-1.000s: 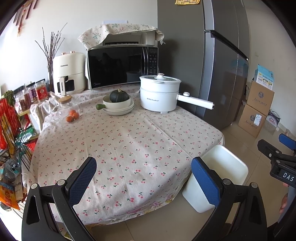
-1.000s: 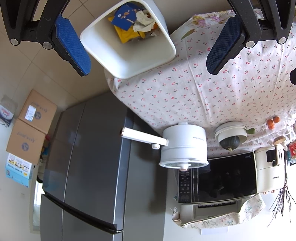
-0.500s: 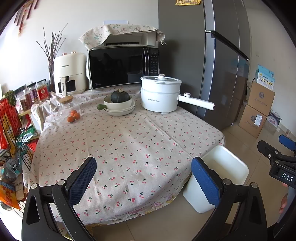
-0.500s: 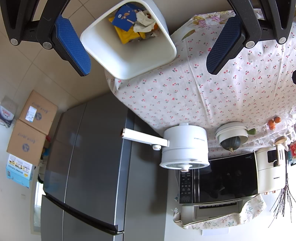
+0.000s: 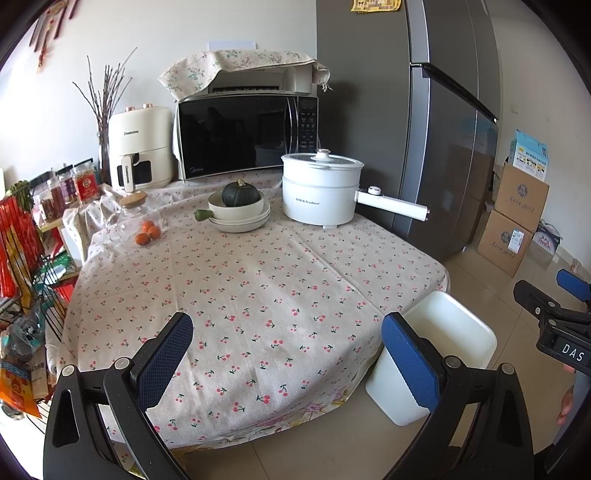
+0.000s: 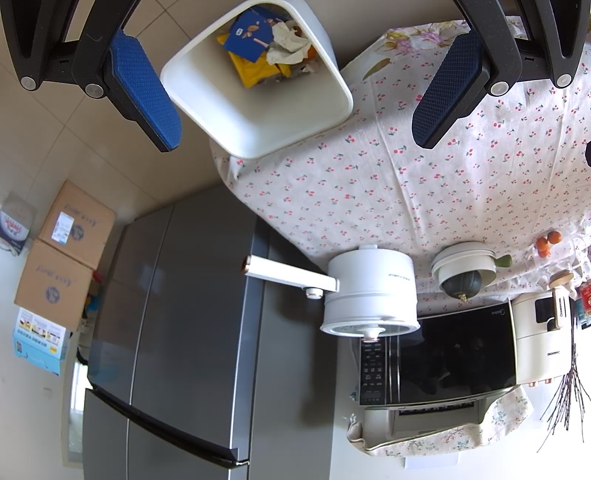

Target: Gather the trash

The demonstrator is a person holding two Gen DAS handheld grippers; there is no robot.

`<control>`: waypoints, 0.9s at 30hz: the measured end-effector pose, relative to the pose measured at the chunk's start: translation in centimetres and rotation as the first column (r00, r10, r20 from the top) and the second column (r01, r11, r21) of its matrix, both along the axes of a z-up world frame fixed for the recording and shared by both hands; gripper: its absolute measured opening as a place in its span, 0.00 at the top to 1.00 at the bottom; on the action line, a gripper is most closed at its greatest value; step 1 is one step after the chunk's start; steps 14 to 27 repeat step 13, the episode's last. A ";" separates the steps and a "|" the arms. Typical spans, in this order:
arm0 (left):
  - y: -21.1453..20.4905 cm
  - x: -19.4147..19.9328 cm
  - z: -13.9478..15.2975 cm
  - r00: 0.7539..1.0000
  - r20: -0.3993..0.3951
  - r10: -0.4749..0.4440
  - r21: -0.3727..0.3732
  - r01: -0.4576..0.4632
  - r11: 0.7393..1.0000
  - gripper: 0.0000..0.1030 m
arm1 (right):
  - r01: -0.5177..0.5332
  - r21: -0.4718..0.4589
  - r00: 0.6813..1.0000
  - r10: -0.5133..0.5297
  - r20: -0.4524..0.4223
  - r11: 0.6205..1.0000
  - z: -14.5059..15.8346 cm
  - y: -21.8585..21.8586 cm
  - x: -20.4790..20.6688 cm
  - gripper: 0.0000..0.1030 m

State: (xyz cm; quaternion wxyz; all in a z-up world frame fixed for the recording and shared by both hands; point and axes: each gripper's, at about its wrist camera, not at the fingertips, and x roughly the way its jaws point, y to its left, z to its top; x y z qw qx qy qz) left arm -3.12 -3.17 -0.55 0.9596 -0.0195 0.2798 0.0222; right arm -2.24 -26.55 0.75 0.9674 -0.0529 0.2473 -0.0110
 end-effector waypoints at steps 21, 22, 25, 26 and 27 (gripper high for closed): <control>0.0 -0.2 0.2 1.000 0.007 0.003 -0.003 -0.003 1.000 0.00 | -0.001 0.000 1.000 0.001 -0.001 1.000 0.0 0.0 0.0 0.01; 0.0 -0.2 0.2 1.000 0.007 0.003 -0.003 -0.003 1.000 0.00 | -0.001 0.000 1.000 0.001 -0.001 1.000 0.0 0.0 0.0 0.01; 0.0 -0.2 0.2 1.000 0.007 0.003 -0.003 -0.003 1.000 0.00 | -0.001 0.000 1.000 0.001 -0.001 1.000 0.0 0.0 0.0 0.01; 0.0 -0.2 0.2 1.000 0.007 0.003 -0.003 -0.003 1.000 0.00 | -0.001 0.000 1.000 0.001 -0.001 1.000 0.0 0.0 0.0 0.01; 0.0 -0.2 0.2 1.000 0.007 0.003 -0.003 -0.003 1.000 0.00 | -0.001 0.000 1.000 0.001 -0.001 1.000 0.0 0.0 0.0 0.01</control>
